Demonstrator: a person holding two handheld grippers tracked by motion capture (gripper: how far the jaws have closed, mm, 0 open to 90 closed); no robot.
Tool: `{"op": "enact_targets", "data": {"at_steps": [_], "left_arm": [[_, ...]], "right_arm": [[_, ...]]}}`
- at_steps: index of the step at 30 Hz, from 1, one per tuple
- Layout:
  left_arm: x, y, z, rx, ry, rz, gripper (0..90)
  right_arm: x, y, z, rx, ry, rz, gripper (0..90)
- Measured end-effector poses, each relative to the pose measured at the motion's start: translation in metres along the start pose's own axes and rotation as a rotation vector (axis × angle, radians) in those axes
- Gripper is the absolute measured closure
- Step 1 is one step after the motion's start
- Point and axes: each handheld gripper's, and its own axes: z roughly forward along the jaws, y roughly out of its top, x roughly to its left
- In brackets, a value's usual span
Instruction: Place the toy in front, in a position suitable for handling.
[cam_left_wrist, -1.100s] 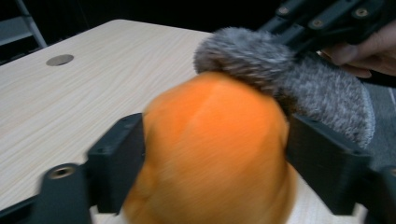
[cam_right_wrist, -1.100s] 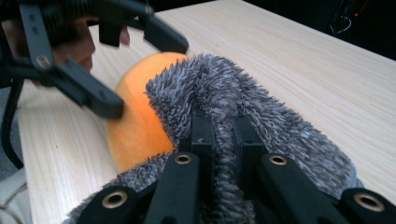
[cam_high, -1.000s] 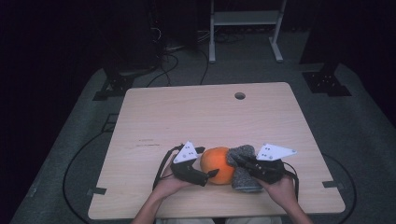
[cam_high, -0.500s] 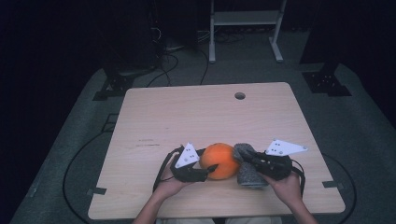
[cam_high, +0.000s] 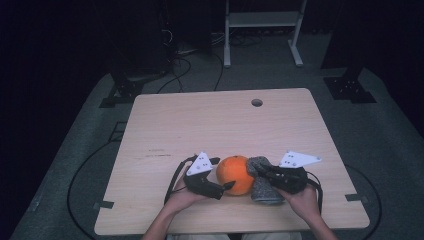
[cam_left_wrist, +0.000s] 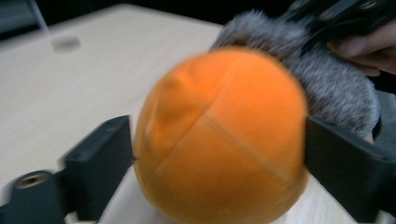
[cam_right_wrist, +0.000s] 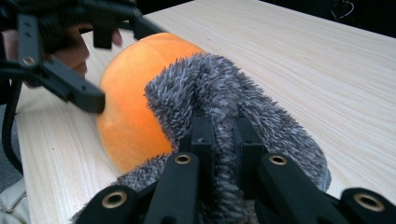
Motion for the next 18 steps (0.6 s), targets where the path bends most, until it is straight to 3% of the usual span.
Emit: {"op": "enact_targets", "data": {"at_steps": [4, 5, 7, 10, 12, 14, 16, 18], "left_arm": [[-0.007, 0.003, -0.001, -0.015, 0.049, 0.054, 26.3], [-0.008, 0.005, -0.001, -0.019, 0.068, 0.050, 29.3], [-0.010, 0.006, -0.001, -0.027, 0.070, 0.039, 33.4], [-0.010, 0.008, -0.005, -0.037, 0.040, -0.004, 37.2], [-0.009, 0.008, -0.009, -0.051, 0.050, -0.016, 38.3], [-0.005, 0.008, -0.011, -0.064, 0.065, -0.048, 38.5], [-0.002, 0.007, -0.012, -0.069, 0.091, -0.077, 38.4], [-0.003, 0.008, -0.011, -0.071, 0.101, -0.086, 38.4]], "right_arm": [[0.003, 0.003, -0.005, -0.008, -0.025, -0.011, 81.3], [0.006, 0.006, -0.007, -0.021, -0.024, -0.017, 81.3], [0.016, 0.014, -0.010, -0.070, 0.023, -0.044, 81.3], [0.031, 0.020, -0.005, -0.055, 0.003, -0.123, 81.3], [0.027, 0.016, -0.002, -0.046, -0.008, -0.113, 81.3], [0.017, 0.009, 0.000, -0.011, -0.058, -0.098, 81.3], [0.008, 0.002, 0.003, 0.021, -0.064, -0.057, 81.3], [0.011, 0.002, 0.001, 0.010, -0.057, -0.061, 81.3]]}}
